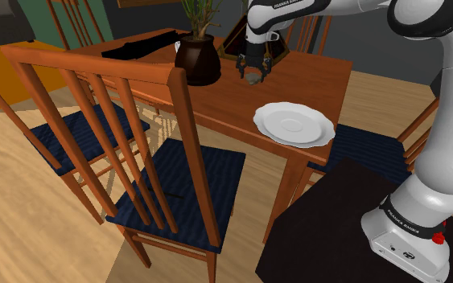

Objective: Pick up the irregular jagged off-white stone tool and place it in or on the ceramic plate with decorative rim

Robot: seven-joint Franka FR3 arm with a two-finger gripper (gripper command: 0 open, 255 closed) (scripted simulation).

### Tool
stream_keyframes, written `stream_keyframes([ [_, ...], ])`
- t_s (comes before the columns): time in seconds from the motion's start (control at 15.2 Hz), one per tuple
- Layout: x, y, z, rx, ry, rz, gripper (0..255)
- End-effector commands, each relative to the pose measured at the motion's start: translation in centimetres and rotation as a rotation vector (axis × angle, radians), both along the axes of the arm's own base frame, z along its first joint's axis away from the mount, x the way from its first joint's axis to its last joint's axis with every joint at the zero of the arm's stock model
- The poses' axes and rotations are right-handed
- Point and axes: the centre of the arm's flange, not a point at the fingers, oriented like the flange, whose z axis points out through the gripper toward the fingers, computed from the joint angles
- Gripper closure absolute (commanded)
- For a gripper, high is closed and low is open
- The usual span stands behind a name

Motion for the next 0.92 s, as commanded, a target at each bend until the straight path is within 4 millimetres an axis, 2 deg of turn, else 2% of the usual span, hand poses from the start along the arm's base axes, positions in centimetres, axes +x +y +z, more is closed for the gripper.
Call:
stream_keyframes([
  [0.0,0.01,0.0,-0.02,0.0,0.0,0.0,0],
  [0.13,0.0,0.0,-0.02,0.0,0.0,0.0,0],
  [0.2,0.0,0.0,-0.02,0.0,0.0,0.0,255],
  [0.79,0.01,0.0,-0.02,0.0,0.0,0.0,255],
  [0.86,0.0,0.0,0.51,0.0,0.0,0.0,255],
])
